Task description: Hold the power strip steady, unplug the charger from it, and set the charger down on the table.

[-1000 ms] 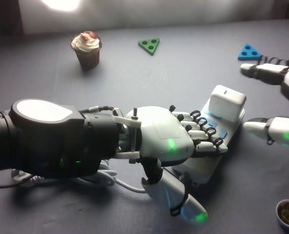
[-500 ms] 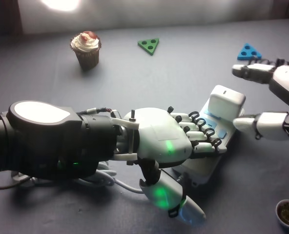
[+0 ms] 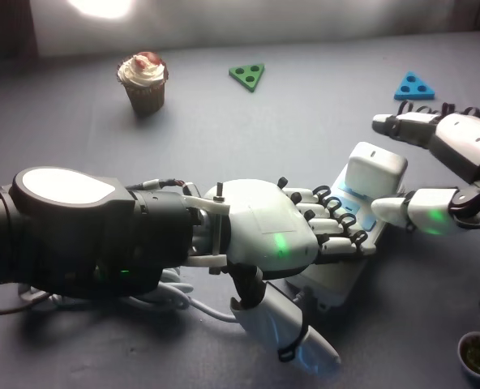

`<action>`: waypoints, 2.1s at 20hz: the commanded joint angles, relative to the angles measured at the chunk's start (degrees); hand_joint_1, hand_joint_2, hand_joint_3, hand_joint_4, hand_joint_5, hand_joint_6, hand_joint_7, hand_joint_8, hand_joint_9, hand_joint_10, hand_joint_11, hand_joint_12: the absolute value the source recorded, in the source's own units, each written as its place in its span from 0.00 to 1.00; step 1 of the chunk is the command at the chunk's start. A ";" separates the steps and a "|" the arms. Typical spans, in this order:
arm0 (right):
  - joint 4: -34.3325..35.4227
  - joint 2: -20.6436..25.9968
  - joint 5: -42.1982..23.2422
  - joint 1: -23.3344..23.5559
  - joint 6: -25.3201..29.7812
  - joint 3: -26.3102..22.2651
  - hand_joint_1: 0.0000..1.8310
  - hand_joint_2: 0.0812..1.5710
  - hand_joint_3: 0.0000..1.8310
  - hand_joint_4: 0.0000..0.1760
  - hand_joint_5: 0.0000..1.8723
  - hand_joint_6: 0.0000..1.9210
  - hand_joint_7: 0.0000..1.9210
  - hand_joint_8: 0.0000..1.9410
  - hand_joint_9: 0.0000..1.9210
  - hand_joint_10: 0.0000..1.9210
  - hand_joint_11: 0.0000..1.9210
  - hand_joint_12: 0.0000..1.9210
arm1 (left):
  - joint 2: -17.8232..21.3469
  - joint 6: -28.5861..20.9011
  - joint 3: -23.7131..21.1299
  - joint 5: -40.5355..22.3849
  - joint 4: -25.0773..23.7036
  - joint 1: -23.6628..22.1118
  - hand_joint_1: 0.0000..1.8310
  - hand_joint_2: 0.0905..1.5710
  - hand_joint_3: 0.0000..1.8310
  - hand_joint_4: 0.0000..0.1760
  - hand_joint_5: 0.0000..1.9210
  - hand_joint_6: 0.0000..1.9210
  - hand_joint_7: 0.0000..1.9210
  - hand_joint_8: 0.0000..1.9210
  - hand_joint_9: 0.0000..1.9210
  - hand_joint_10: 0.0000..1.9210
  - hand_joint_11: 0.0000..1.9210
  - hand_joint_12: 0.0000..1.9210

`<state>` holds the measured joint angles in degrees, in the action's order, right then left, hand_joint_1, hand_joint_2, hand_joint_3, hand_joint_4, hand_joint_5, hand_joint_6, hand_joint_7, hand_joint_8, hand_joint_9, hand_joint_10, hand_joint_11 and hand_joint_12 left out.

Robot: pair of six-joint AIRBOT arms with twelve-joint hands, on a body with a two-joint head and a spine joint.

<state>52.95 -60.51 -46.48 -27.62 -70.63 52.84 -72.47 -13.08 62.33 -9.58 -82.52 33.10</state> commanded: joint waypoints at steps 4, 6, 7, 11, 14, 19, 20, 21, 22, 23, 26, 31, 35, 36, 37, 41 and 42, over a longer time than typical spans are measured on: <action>-1.86 -0.58 -5.33 1.56 0.54 1.03 0.53 0.65 0.00 0.00 0.17 0.00 0.20 0.00 0.21 0.00 0.09 0.31 | -0.55 -0.05 0.10 -1.34 0.09 0.47 0.00 0.59 0.00 0.00 0.02 0.00 0.03 0.00 0.03 0.00 0.02 0.06; -1.10 -1.26 -5.25 1.99 0.70 1.79 0.53 0.65 0.00 0.00 0.18 0.00 0.21 0.00 0.21 0.00 0.10 0.31 | -0.68 -0.06 0.07 -1.35 0.08 0.68 0.00 0.59 0.00 0.00 0.02 0.00 0.04 0.00 0.04 0.00 0.02 0.06; -0.24 -1.49 -4.85 2.34 0.70 2.11 0.54 0.65 0.00 0.00 0.18 0.00 0.21 0.00 0.21 0.00 0.10 0.31 | -0.72 -0.06 0.06 -1.36 0.07 0.78 0.00 0.59 0.00 0.00 0.02 0.00 0.04 0.00 0.04 0.00 0.02 0.06; 0.20 -2.63 -4.35 2.77 0.71 3.35 0.53 0.65 0.00 0.00 0.18 0.00 0.21 0.00 0.22 0.00 0.10 0.31 | -0.53 -0.06 0.02 -1.54 0.07 0.97 0.00 0.58 0.00 0.00 0.02 0.00 0.03 0.00 0.03 0.00 0.02 0.06; 0.27 -3.31 -4.37 2.77 0.75 4.22 0.52 0.65 0.00 0.00 0.19 0.00 0.21 0.00 0.22 0.00 0.10 0.31 | -0.36 -0.06 0.05 -1.62 0.08 0.95 0.00 0.58 0.00 0.00 0.02 0.00 0.03 0.00 0.03 0.00 0.01 0.05; 0.30 -4.08 -4.37 2.76 0.84 5.06 0.53 0.66 0.00 0.00 0.18 0.00 0.21 0.00 0.21 0.00 0.10 0.31 | -0.30 -0.06 0.08 -1.70 0.04 0.97 0.00 0.58 0.00 0.00 0.02 0.00 0.02 0.00 0.03 0.00 0.01 0.05; 0.30 -4.28 -4.37 2.76 0.94 5.33 0.53 0.67 0.00 0.00 0.19 0.00 0.21 0.00 0.21 0.00 0.09 0.31 | -0.32 -0.06 0.09 -1.70 0.01 0.98 0.00 0.58 0.00 0.00 0.01 0.00 0.02 0.00 0.02 0.00 0.01 0.05; 0.30 -4.54 -4.37 2.76 1.02 5.72 0.53 0.66 0.00 0.00 0.19 0.00 0.21 0.00 0.22 0.00 0.10 0.32 | -0.33 -0.06 0.11 -1.70 0.00 0.98 0.00 0.58 0.00 0.00 0.01 0.00 0.02 0.00 0.02 0.00 0.01 0.05; 0.30 -4.65 -4.37 2.76 1.04 5.89 0.54 0.66 0.00 0.00 0.19 0.00 0.21 0.00 0.22 0.00 0.10 0.32 | -0.35 -0.06 0.13 -1.70 -0.01 0.98 0.00 0.58 0.00 0.00 0.01 0.00 0.02 0.00 0.03 0.00 0.01 0.05; 0.30 -4.88 -4.37 2.76 1.17 6.25 0.54 0.66 0.00 0.00 0.19 0.00 0.21 0.00 0.22 0.00 0.10 0.32 | -0.38 -0.06 0.16 -1.70 -0.01 0.98 0.00 0.58 0.00 0.00 0.02 0.00 0.03 0.00 0.03 0.00 0.02 0.05; 0.30 -5.38 -4.37 2.76 1.46 6.99 0.54 0.67 0.00 0.00 0.20 0.00 0.21 0.00 0.22 0.00 0.09 0.34 | -0.44 -0.06 0.18 -1.70 -0.01 0.98 0.00 0.58 0.00 0.00 0.02 0.00 0.03 0.00 0.03 0.00 0.02 0.05; 0.30 -5.98 -4.35 2.77 1.93 7.99 0.55 0.67 0.00 0.00 0.20 0.00 0.21 0.00 0.22 0.00 0.09 0.34 | -0.67 -0.06 0.22 -1.73 -0.12 0.98 0.00 0.58 0.00 0.00 0.02 0.00 0.03 0.00 0.03 0.00 0.01 0.05; 0.30 -6.08 -4.35 3.13 2.13 7.99 0.55 0.67 0.00 0.00 0.21 0.00 0.21 0.00 0.22 0.00 0.10 0.34 | -0.78 -0.06 0.30 -1.73 -0.16 0.97 0.00 0.58 0.00 0.00 0.02 0.00 0.03 0.00 0.03 0.00 0.02 0.05; 0.30 -6.04 -4.35 3.24 2.16 7.93 0.55 0.67 0.00 0.00 0.21 0.00 0.22 0.00 0.23 0.00 0.10 0.35 | -0.78 -0.06 0.31 -1.72 -0.16 0.97 0.00 0.58 0.00 0.00 0.02 0.00 0.03 0.00 0.03 0.00 0.01 0.05; 0.29 -6.00 -4.35 3.35 2.19 7.89 0.55 0.67 0.00 0.00 0.21 0.00 0.22 0.00 0.23 0.00 0.10 0.35 | -0.78 -0.06 0.31 -1.72 -0.16 0.97 0.00 0.58 0.00 0.00 0.02 0.00 0.03 0.00 0.03 0.00 0.01 0.05; 0.29 -5.85 -4.18 3.70 2.35 7.80 0.55 0.67 0.00 0.00 0.21 0.00 0.23 0.00 0.24 0.01 0.11 0.35 | -0.76 -0.06 0.29 -1.79 -0.17 0.98 0.00 0.58 0.00 0.00 0.02 0.00 0.03 0.00 0.03 0.00 0.01 0.05; 0.28 -5.84 -4.18 3.71 2.36 7.77 0.56 0.66 0.00 0.00 0.25 0.00 0.27 0.00 0.29 0.01 0.15 0.36 | -0.75 -0.06 0.29 -1.82 -0.17 0.98 0.00 0.58 0.00 0.00 0.02 0.00 0.03 0.00 0.03 0.00 0.01 0.05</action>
<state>55.86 -67.18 -45.32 -24.58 -69.08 60.64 -72.64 -12.93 62.57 -9.76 -82.91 33.76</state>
